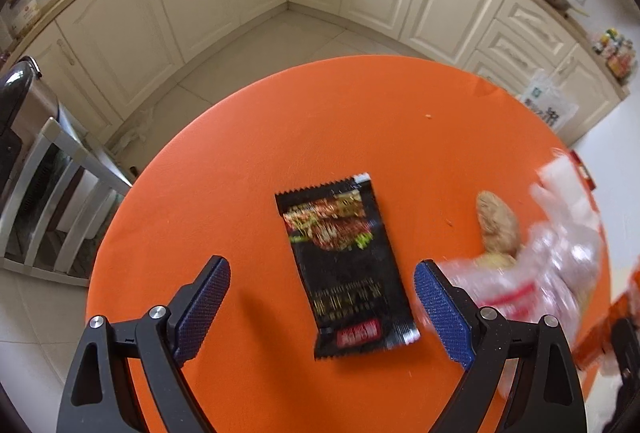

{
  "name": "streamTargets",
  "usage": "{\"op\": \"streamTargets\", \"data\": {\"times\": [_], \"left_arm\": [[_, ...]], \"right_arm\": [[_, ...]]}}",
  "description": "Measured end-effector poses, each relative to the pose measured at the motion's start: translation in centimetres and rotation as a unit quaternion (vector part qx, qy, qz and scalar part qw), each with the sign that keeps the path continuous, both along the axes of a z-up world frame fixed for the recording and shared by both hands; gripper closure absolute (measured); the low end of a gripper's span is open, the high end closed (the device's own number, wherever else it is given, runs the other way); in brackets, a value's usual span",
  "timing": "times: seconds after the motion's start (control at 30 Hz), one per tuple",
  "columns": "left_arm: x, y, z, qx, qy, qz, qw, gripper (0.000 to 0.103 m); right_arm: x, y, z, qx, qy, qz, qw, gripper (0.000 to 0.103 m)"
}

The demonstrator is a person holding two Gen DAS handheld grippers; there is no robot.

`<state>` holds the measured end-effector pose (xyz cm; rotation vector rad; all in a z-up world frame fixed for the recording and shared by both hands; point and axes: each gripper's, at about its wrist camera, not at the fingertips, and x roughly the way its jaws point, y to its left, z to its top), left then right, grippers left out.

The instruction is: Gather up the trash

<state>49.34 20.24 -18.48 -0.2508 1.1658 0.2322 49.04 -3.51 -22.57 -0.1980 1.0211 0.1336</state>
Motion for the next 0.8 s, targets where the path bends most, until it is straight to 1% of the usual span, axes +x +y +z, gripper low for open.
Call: {"op": "streamTargets", "data": {"times": [0.07, 0.1, 0.13, 0.17, 0.2, 0.23, 0.27, 0.33, 0.4, 0.43, 0.47, 0.53, 0.63, 0.73, 0.8], "left_arm": [[1.1, -0.1, -0.8, 0.004, 0.005, 0.006, 1.0, 0.014], [1.3, -0.3, -0.9, 0.014, 0.002, 0.006, 0.9999, 0.014], [1.5, -0.5, -0.9, 0.019, -0.005, 0.004, 0.9998, 0.019], [1.6, -0.7, -1.0, 0.021, -0.009, 0.0, 0.9997, 0.025], [1.7, -0.9, -1.0, 0.03, -0.01, -0.002, 0.9995, 0.03], [1.6, -1.1, -0.9, 0.033, -0.018, -0.014, 0.9992, 0.041], [1.5, -1.3, -0.9, 0.034, -0.022, -0.022, 0.9989, 0.05], [1.4, -1.3, -1.0, 0.03, -0.023, -0.026, 0.999, 0.055], [1.1, -1.0, -0.8, 0.028, -0.03, -0.023, 0.9989, 0.063], [0.8, -0.8, -0.8, 0.025, -0.032, -0.021, 0.999, 0.072], [0.5, -0.7, -0.8, 0.017, -0.032, -0.023, 0.9991, 0.076], [-0.1, -0.5, -0.8, -0.002, -0.031, -0.03, 0.9991, 0.079], [-0.5, 0.1, -0.5, -0.016, -0.027, -0.042, 0.9986, 0.084], [-1.0, 0.5, 0.0, -0.013, -0.033, -0.055, 0.9979, 0.088], [-1.0, 0.0, 0.2, -0.012, -0.037, -0.062, 0.9973, 0.089]], "right_arm": [[0.2, -0.1, 0.1, 0.004, -0.001, 0.002, 1.0, 0.067], [0.3, -0.2, 0.2, 0.005, -0.002, 0.002, 1.0, 0.067], [0.3, -0.3, 0.3, 0.005, -0.003, 0.001, 1.0, 0.067], [0.3, -0.4, 0.3, 0.006, -0.005, 0.001, 1.0, 0.067], [0.3, -0.4, 0.3, 0.007, -0.005, 0.0, 1.0, 0.067], [0.3, -0.5, 0.3, 0.009, -0.006, 0.0, 1.0, 0.067], [0.3, -0.7, 0.3, 0.012, -0.005, -0.001, 1.0, 0.067], [0.3, -1.0, 0.4, 0.016, -0.004, -0.004, 1.0, 0.067], [0.2, -0.9, 0.5, 0.016, -0.004, -0.006, 1.0, 0.067], [0.1, -0.8, 0.6, 0.015, -0.004, -0.005, 1.0, 0.067], [0.1, -0.9, 0.6, 0.013, -0.005, -0.004, 1.0, 0.067], [-0.1, -0.9, 0.6, 0.011, -0.007, -0.004, 1.0, 0.068], [-0.4, -1.1, 0.8, 0.011, -0.007, -0.01, 1.0, 0.068], [-0.7, -1.0, 1.1, 0.01, -0.007, -0.015, 1.0, 0.068], [-0.9, -1.0, 1.3, 0.009, -0.007, -0.017, 1.0, 0.069]]}}
